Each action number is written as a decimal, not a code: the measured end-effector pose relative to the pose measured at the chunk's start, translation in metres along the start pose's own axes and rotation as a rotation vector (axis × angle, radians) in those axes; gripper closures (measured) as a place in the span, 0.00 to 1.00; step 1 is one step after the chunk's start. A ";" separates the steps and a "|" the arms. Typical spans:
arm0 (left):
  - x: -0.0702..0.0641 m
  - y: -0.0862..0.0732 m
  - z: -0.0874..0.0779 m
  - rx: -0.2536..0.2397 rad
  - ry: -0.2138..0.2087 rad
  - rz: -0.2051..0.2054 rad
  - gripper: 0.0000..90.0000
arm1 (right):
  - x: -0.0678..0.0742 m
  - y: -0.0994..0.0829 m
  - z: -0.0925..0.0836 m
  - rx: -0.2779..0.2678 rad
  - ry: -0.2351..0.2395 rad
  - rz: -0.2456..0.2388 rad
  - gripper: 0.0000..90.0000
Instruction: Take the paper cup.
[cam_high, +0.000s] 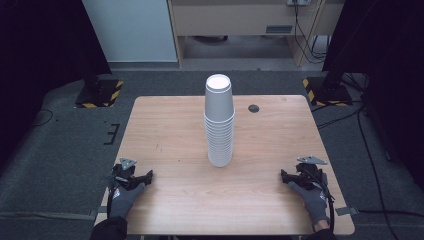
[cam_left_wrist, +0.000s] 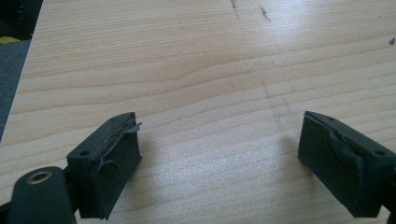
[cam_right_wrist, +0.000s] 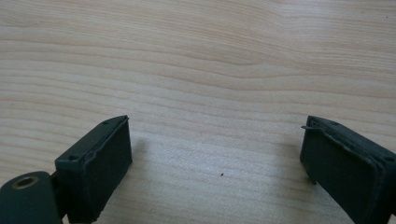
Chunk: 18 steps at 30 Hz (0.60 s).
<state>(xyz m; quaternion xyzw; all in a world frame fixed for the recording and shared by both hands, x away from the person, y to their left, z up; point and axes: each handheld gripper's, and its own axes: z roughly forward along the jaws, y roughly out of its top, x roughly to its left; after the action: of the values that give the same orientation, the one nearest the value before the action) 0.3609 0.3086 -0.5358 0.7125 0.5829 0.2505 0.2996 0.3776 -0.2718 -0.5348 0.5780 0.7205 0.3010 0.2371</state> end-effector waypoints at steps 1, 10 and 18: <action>0.000 0.000 0.000 0.001 0.001 0.000 0.13 | 0.001 0.000 -0.002 -0.011 0.005 0.000 0.12; 0.000 0.000 0.000 0.002 0.001 0.000 0.13 | 0.007 0.008 -0.026 -0.141 0.031 0.008 0.13; 0.000 0.000 0.000 0.004 -0.004 0.002 0.11 | 0.015 0.018 -0.044 -0.225 0.080 0.004 0.14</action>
<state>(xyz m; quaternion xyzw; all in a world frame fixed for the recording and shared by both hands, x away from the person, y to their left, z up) 0.3612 0.3083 -0.5360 0.7143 0.5820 0.2484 0.2990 0.3565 -0.2617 -0.4903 0.5367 0.6899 0.4032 0.2709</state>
